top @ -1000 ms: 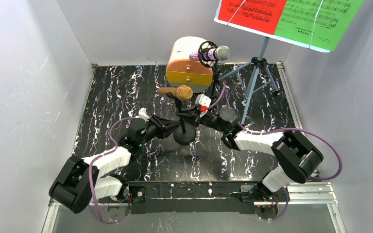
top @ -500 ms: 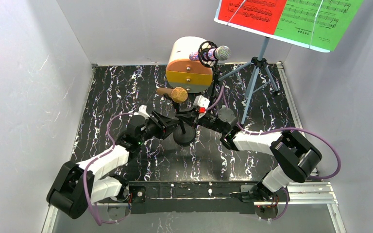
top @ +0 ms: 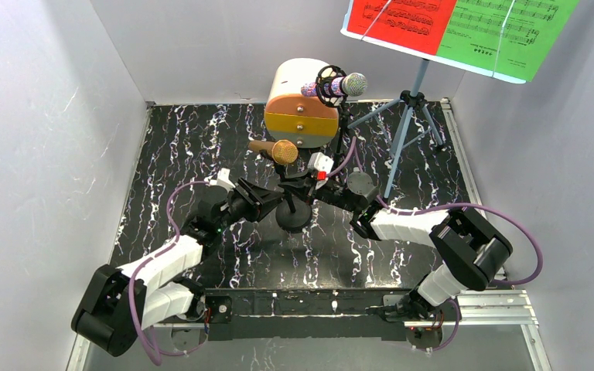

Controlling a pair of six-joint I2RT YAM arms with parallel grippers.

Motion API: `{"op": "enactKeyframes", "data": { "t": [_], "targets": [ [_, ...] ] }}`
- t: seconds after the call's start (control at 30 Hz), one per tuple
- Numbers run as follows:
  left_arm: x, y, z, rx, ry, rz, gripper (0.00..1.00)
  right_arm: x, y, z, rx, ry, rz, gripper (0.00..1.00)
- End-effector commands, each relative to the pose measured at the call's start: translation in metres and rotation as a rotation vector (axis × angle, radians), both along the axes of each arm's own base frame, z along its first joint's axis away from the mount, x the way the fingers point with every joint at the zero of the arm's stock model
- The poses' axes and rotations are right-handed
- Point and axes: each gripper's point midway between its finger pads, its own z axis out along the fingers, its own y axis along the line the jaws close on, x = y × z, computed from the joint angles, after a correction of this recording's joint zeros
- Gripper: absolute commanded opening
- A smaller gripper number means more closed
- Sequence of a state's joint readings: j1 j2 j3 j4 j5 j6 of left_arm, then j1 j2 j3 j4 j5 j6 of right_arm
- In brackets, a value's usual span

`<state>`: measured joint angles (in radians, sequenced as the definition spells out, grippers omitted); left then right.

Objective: Pack up the instrument practice props
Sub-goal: Unscrew the knob on the microphone stand.

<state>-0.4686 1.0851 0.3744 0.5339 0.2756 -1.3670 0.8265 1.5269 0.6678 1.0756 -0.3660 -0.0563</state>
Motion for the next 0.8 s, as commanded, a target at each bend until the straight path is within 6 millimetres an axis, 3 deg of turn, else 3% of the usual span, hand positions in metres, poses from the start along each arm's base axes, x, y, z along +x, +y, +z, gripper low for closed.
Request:
{"op": "enactKeyframes", "data": {
  "t": [0.0, 0.27, 0.63, 0.77],
  "targets": [
    [-0.005, 0.002, -0.003, -0.004, -0.010, -0.007, 0.43, -0.009, 0.008, -0.030, -0.076, 0.072, 0.043, 0.01],
    [-0.006, 0.004, -0.009, -0.032, -0.021, 0.010, 0.34, -0.009, 0.009, -0.030, -0.071, 0.077, 0.049, 0.01],
    [0.004, -0.002, 0.010, -0.094, -0.060, 0.016, 0.31, -0.011, 0.010, -0.032, -0.075, 0.080, 0.060, 0.01],
    [0.007, 0.002, 0.008, -0.090, -0.060, 0.044, 0.26, -0.011, 0.010, -0.031, -0.074, 0.082, 0.062, 0.01]
  ]
}}
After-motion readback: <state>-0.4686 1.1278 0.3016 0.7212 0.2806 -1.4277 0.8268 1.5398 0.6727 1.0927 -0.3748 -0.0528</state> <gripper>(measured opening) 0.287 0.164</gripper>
